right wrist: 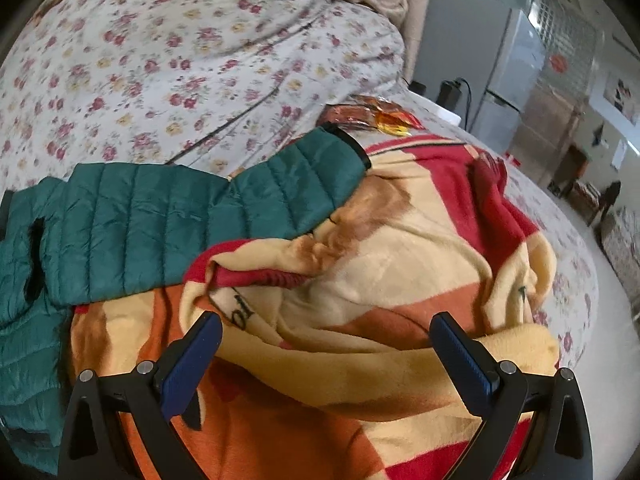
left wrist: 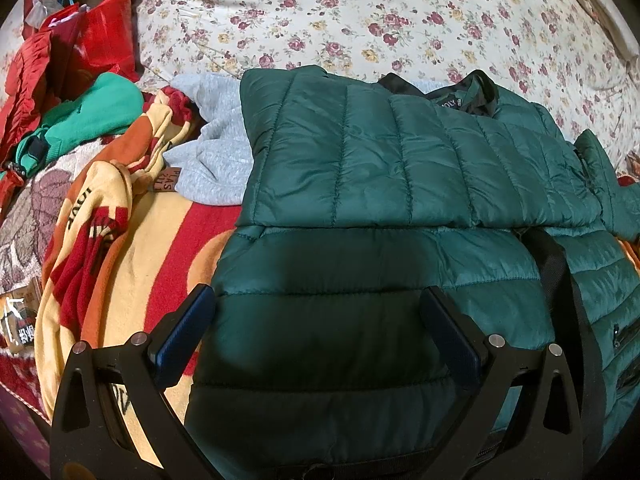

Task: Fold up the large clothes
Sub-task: 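Move the right gripper toward the other jacket sleeve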

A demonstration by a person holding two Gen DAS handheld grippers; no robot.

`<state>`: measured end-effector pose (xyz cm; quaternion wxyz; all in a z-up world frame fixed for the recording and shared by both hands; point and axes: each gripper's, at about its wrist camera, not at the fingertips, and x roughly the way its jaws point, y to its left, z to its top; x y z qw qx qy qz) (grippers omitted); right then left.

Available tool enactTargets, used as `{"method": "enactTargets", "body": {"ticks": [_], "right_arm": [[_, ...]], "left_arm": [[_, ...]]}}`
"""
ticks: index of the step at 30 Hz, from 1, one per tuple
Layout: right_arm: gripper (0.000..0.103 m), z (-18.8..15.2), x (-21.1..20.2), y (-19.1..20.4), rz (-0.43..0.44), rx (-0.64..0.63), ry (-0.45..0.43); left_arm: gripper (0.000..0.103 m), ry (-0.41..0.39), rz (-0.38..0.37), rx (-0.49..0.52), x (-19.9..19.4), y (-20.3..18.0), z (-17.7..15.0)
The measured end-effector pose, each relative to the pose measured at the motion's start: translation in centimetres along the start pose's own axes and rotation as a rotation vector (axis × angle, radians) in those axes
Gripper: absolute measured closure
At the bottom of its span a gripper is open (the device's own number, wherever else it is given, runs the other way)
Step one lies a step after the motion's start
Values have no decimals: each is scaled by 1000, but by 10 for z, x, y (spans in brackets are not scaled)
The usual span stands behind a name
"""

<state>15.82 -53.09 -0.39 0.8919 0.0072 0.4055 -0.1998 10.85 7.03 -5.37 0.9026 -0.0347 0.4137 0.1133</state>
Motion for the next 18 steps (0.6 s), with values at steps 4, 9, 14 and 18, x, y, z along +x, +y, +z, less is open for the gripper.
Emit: {"method": "enactTargets", "body": {"ticks": [4, 9, 14, 18], "right_arm": [[0, 1, -1, 2, 2, -6, -6], [0, 1, -1, 7, 2, -21, -3], [0, 1, -1, 7, 3, -19, -3], [0, 1, -1, 7, 3, -20, -5]], "left_arm": [[1, 0, -1, -2, 1, 0, 0], [1, 0, -1, -1, 0, 0, 0], [1, 0, 0, -1, 0, 0, 0], [1, 0, -1, -2, 1, 0, 0]]}}
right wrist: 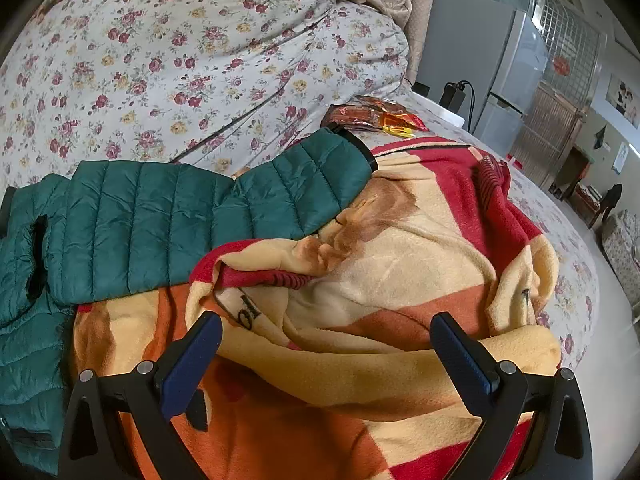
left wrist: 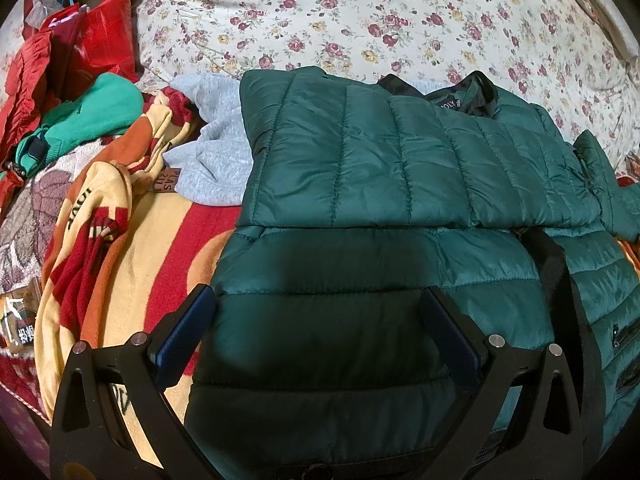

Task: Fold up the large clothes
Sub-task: 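Move the right gripper toward the other jacket sleeve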

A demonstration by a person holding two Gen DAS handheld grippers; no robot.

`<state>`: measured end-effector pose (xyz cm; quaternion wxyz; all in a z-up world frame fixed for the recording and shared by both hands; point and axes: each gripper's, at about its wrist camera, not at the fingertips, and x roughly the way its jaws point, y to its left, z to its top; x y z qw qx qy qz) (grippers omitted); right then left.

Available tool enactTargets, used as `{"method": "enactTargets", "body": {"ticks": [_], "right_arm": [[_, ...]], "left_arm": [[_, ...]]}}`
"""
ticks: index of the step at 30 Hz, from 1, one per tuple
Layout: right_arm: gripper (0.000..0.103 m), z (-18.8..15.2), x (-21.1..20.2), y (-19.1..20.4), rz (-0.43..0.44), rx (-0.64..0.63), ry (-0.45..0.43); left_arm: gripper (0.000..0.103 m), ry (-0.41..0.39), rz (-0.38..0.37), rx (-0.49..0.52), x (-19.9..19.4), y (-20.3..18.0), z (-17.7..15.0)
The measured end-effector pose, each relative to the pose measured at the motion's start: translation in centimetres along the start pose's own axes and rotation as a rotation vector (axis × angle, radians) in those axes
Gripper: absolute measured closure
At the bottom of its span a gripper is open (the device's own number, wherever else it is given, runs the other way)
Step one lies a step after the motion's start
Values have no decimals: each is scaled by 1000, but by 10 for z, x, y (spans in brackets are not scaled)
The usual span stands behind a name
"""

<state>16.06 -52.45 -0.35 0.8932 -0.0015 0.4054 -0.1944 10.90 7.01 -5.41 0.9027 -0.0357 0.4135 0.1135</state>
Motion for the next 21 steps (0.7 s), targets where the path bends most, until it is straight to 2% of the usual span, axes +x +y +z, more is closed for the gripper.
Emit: {"method": "enactTargets", "body": {"ticks": [21], "right_arm": [[0, 0, 0, 0, -1, 1, 0]], "left_arm": [[1, -3, -3, 4, -1, -1, 0]]}}
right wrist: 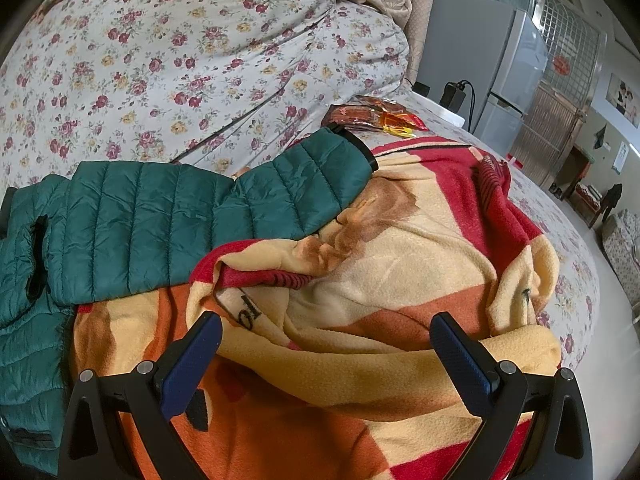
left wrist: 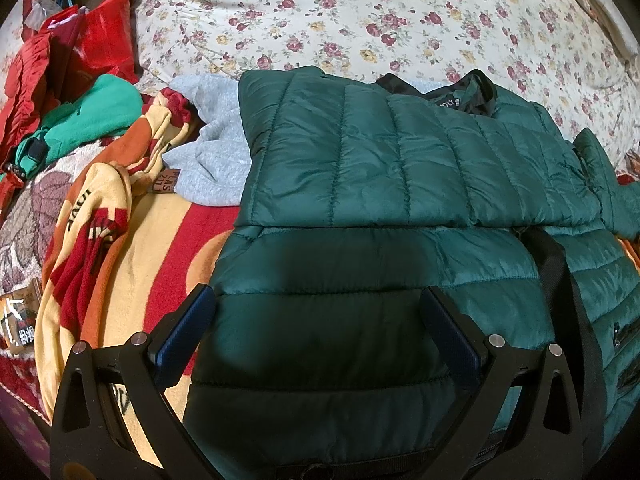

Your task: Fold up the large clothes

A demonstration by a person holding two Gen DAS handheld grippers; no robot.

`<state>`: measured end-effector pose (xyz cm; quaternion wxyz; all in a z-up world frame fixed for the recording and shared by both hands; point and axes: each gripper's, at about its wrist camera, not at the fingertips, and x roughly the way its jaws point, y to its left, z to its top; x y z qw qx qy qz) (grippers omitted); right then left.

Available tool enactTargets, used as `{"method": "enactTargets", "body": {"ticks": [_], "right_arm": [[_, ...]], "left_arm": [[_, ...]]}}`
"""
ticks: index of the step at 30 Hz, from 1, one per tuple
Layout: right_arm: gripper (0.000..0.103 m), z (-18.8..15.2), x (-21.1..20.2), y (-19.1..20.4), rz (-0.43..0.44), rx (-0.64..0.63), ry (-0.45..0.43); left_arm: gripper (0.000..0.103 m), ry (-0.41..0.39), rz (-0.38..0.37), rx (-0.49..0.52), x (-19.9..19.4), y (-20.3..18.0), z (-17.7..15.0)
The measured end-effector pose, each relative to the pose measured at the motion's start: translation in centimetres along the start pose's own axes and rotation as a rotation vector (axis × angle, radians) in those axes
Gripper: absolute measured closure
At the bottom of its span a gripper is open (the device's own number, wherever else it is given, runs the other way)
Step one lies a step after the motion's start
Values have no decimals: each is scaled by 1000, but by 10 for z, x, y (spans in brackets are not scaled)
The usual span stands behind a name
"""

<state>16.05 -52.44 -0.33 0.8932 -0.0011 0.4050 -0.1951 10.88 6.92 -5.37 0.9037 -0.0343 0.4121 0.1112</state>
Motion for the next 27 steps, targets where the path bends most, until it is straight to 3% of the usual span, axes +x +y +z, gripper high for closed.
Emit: {"method": "enactTargets", "body": {"ticks": [11, 16, 27], "right_arm": [[0, 0, 1, -4, -2, 9, -1], [0, -1, 0, -10, -4, 18, -9], [0, -6, -14, -42, 56, 73, -123]], "left_arm": [[1, -45, 3, 39, -6, -9, -1], [1, -29, 2, 61, -4, -13, -2], [1, -2, 25, 41, 2, -10, -3]]}}
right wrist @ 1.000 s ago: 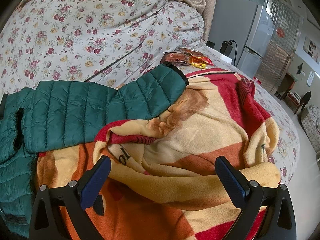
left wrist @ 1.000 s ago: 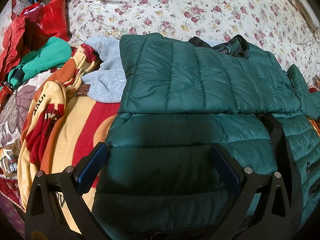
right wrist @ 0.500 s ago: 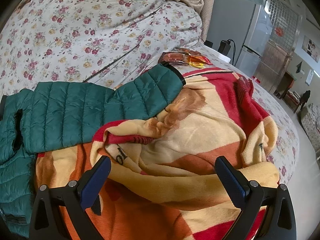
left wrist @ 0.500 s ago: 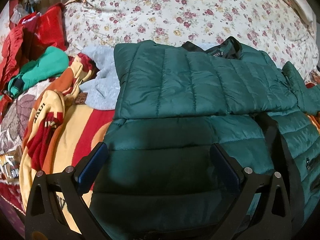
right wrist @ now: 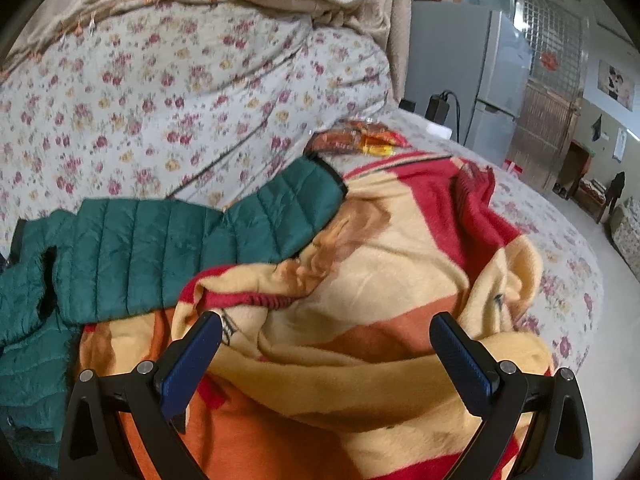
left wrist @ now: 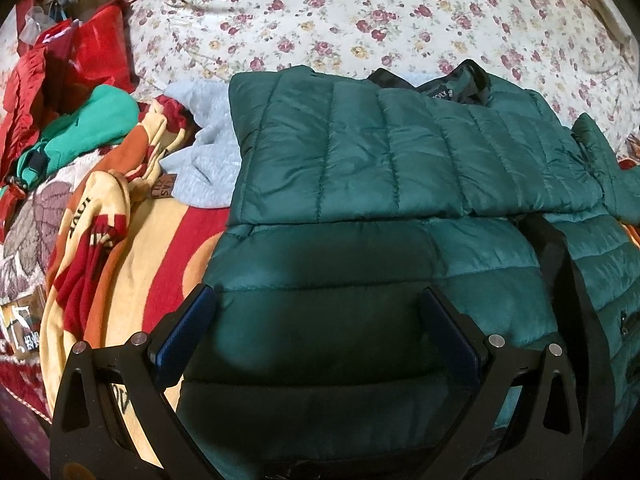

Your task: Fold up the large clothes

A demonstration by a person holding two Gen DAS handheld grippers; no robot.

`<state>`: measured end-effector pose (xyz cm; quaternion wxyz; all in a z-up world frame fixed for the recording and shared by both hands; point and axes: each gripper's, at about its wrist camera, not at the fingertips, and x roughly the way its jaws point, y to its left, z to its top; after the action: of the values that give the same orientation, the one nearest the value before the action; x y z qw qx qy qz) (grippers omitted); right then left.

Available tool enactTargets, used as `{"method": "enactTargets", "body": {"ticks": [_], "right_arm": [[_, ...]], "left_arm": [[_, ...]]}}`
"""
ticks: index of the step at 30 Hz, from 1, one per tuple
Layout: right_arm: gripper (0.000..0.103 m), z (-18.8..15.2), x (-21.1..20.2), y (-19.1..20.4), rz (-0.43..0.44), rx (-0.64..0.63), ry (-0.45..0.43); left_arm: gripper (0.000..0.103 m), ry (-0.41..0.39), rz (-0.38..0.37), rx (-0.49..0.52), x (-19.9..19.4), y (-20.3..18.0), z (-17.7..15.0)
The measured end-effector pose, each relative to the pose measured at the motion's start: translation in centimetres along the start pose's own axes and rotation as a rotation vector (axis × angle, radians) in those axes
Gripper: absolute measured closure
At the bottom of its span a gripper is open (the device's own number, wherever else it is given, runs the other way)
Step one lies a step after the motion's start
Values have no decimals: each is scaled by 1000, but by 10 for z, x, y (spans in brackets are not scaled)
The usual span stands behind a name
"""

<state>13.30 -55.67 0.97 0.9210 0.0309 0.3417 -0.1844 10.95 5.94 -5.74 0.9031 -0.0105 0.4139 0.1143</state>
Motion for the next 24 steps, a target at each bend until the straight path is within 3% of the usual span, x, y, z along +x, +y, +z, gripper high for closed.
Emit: {"method": "enactTargets", "body": {"ticks": [4, 7, 11, 14, 18, 20, 21, 23, 24], "right_arm": [[0, 9, 9, -12, 35, 29, -76], [4, 27, 35, -19, 156, 75, -90], [10, 58, 86, -11, 140, 55, -59], [19, 75, 126, -17, 146, 117, -3], [21, 86, 167, -17, 66, 135, 60], [27, 90, 170, -7, 58, 80, 31], [35, 91, 172, -2, 71, 49, 31], [39, 92, 178, 19, 76, -70, 51], [54, 91, 179, 27, 97, -113, 63]], "left_arm": [[1, 10, 6, -5, 4, -2, 1], [1, 10, 16, -3, 6, -3, 1], [1, 11, 20, 1, 7, -4, 1], [1, 14, 26, 2, 10, -5, 2], [1, 15, 27, 5, 11, -6, 2], [1, 17, 27, 4, 12, -6, 3], [1, 18, 26, 4, 13, -6, 3], [1, 20, 26, 6, 14, -6, 3], [1, 21, 26, 6, 15, -6, 3]]}}
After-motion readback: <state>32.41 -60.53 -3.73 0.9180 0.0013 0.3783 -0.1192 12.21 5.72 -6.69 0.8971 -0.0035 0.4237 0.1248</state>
